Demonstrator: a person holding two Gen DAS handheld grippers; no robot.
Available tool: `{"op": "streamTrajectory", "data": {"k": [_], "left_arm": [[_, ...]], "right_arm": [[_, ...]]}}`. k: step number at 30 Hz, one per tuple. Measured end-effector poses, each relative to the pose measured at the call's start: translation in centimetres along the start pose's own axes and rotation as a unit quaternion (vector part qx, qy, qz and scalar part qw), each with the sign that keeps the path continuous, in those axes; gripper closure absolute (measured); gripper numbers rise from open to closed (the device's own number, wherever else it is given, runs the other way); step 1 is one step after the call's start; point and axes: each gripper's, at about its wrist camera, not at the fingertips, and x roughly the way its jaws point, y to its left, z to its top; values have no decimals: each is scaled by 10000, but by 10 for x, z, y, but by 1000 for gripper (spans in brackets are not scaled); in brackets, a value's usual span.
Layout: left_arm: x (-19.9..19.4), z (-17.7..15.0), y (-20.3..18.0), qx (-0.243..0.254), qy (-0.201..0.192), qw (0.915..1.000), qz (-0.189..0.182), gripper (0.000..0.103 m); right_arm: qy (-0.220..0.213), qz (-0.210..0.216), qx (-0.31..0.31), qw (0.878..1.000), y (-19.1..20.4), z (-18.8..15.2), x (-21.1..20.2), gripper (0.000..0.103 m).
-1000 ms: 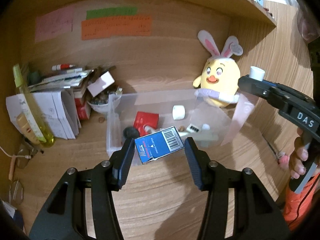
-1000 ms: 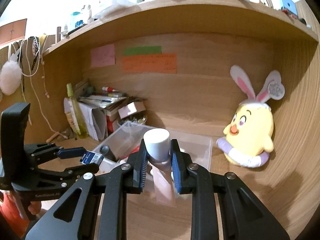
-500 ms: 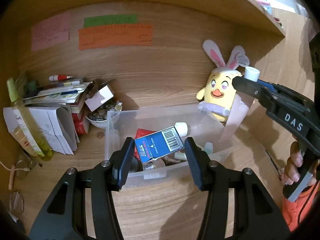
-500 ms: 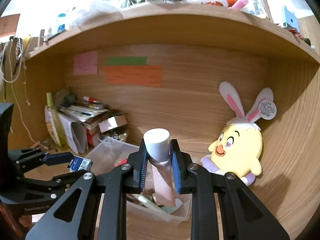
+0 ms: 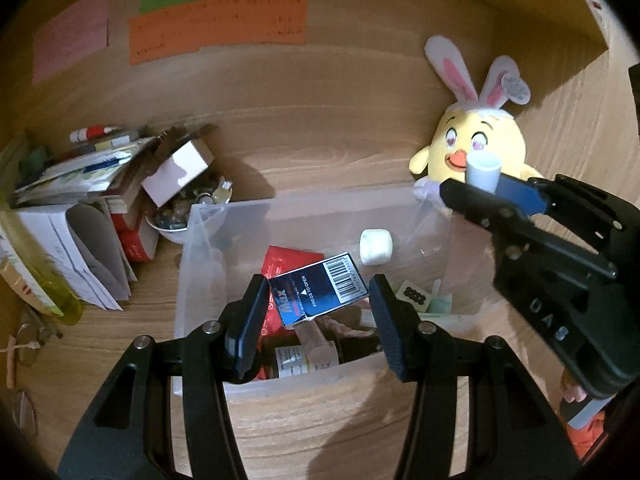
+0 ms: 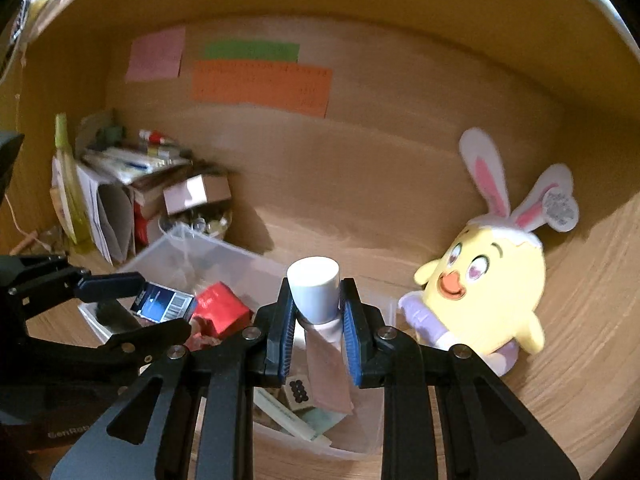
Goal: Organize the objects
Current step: 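Drop the pink bottle into the box with the right tool while the left tool drops the card box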
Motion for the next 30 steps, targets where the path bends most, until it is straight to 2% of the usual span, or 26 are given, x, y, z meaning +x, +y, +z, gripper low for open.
{"op": "streamTrajectory", "data": {"k": [8, 10, 13, 17, 21, 24, 30], "left_arm": [[13, -2, 4, -3, 139, 9999, 70, 52], [13, -2, 7, -62, 131, 9999, 54, 51], [11, -1, 10, -151, 130, 9998, -50, 49], [8, 0, 11, -130, 95, 9999, 45, 47], [2, 2, 17, -259, 24, 9996, -51, 40], [-5, 3, 17, -261, -51, 9996, -53, 39], [-21, 4, 17, -230, -216, 9995, -63, 36]], "right_arm": [[428, 404, 113, 9982, 5, -6, 29, 84], [571, 647, 253, 9960, 3, -7, 36, 83], [778, 904, 431, 9919, 1, -11, 47, 83], [969, 1080, 510, 9881, 2, -16, 57, 83], [1092, 1163, 516, 9858, 4, -19, 61, 83], [1078, 1190, 481, 9859, 6, -17, 56, 80], [843, 1232, 550, 9873, -1, -14, 30, 62]]}}
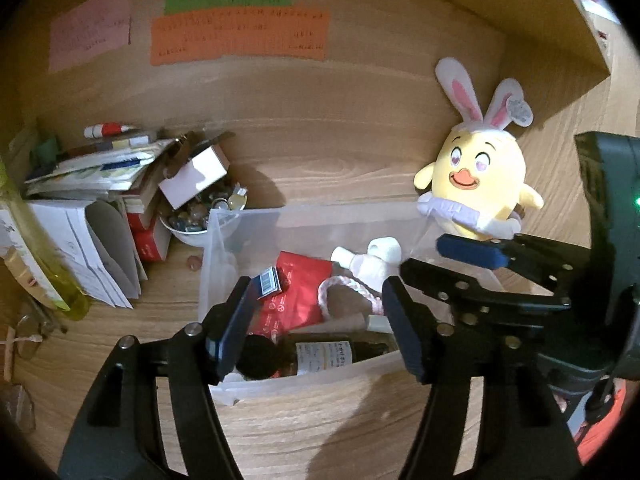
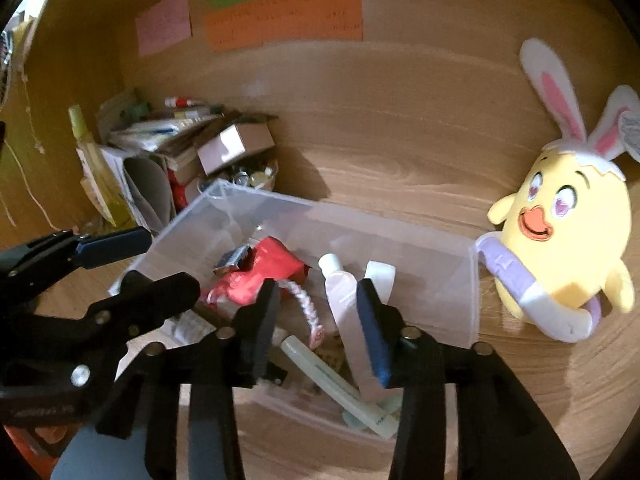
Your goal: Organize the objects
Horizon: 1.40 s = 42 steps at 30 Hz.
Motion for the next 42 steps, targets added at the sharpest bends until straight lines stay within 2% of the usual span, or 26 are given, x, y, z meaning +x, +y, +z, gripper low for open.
{"op": "streamTrajectory", "data": {"k": [3, 15, 24, 31, 42], "left_arm": [[-11, -1, 1, -13, -129, 9999, 9, 26], [-49, -24, 2, 67, -467, 9988, 127, 8], [-59, -50, -1, 245, -453, 9984, 251, 4], [-61, -75, -4, 409, -322, 9980, 353, 4], [-65, -92, -1, 237, -262, 9992, 186, 4]], "right_arm": [[-142, 38, 21, 9999, 0, -4, -18, 55], [-740, 110, 89, 9972, -2, -30, -78, 22], [-859, 92, 26, 9963, 4, -56, -94, 15], [-832, -42, -86, 9965, 11, -79, -99, 15], [-734, -41, -117, 9972, 20, -97, -97, 15]]}}
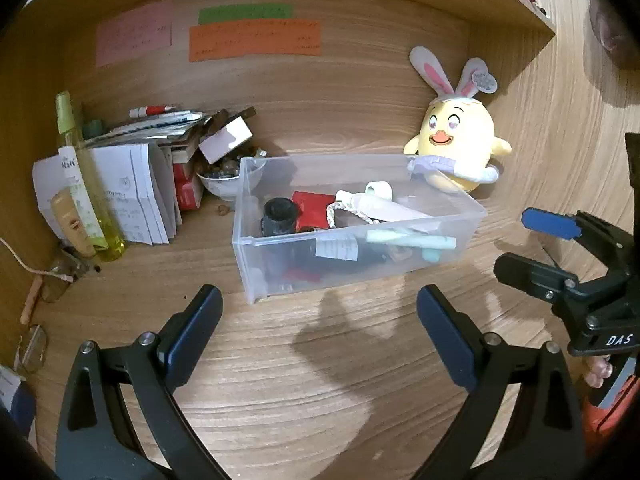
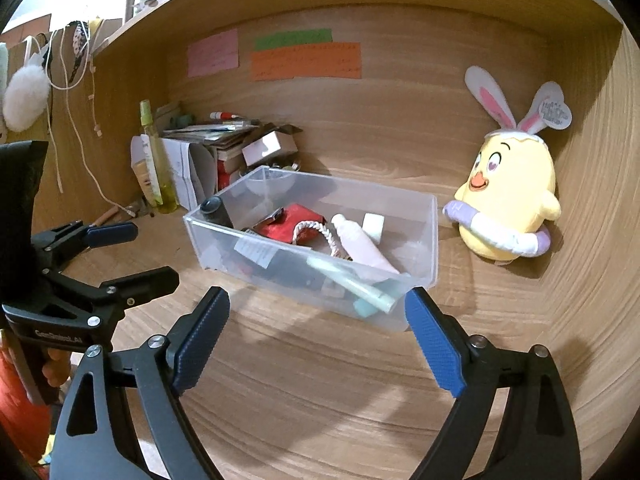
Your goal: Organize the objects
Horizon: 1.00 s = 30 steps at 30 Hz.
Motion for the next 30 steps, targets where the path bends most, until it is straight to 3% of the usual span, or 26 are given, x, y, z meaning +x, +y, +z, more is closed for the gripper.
{"op": "streamTrajectory", "data": {"k": [30], "left_arm": [[-4, -2, -5, 50, -14, 10000, -41, 4]], "right_arm": [[91, 112, 265, 9995, -4, -5, 4, 15]]}}
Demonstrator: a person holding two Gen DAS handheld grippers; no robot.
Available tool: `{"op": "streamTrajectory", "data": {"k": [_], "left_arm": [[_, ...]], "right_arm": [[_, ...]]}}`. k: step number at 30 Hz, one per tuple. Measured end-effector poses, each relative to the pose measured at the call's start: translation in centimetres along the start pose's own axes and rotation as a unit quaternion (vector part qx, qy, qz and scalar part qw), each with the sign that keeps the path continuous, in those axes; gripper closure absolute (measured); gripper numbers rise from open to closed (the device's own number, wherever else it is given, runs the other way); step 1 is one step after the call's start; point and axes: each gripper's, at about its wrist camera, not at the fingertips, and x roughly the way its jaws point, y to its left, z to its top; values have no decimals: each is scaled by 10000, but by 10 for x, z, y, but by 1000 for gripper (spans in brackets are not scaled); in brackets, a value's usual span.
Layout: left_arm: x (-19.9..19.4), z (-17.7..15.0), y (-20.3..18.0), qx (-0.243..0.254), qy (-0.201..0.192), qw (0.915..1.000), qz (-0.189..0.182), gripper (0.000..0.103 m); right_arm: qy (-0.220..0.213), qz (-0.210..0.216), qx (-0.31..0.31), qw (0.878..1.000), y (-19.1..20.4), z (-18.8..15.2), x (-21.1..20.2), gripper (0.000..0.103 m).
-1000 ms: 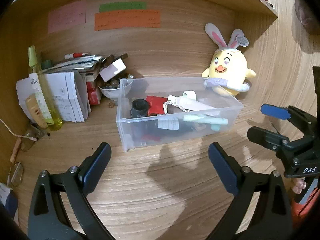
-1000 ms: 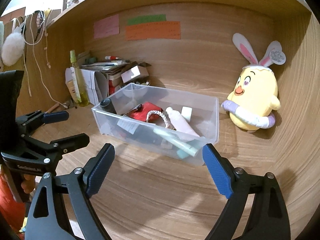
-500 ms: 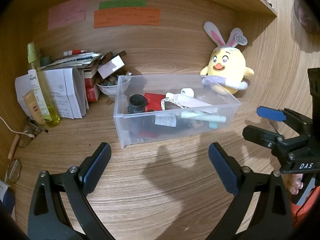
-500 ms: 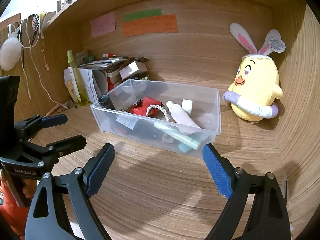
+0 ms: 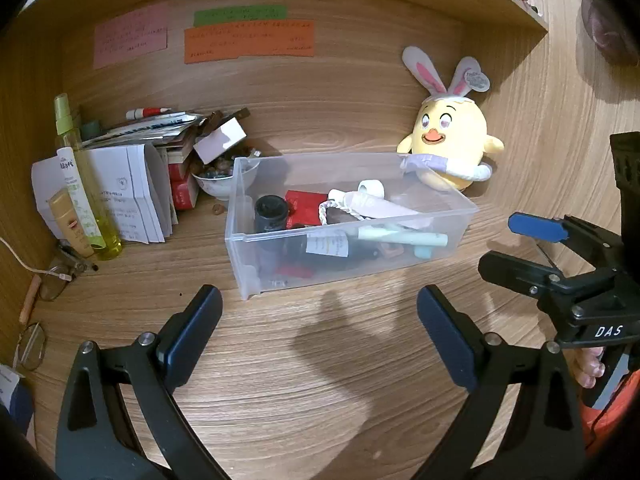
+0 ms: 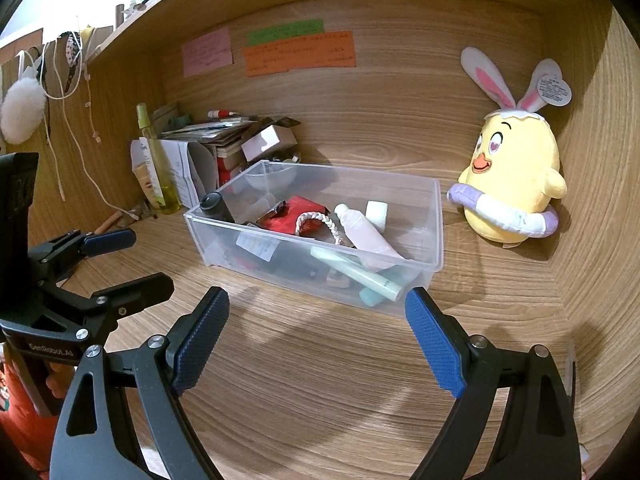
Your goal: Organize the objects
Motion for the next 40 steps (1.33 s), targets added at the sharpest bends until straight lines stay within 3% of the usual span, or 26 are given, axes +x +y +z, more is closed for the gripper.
{"op": "streamTrajectory", "data": {"k": [30, 40], "left_arm": [[6, -1, -3, -50, 173, 9995, -252, 3], [0, 1, -2, -62, 5, 9997, -217, 3]], "right_arm": [[-12, 22, 9, 10000, 1, 2, 0, 15], [29, 43, 6, 10000, 1, 1, 3, 14]]}}
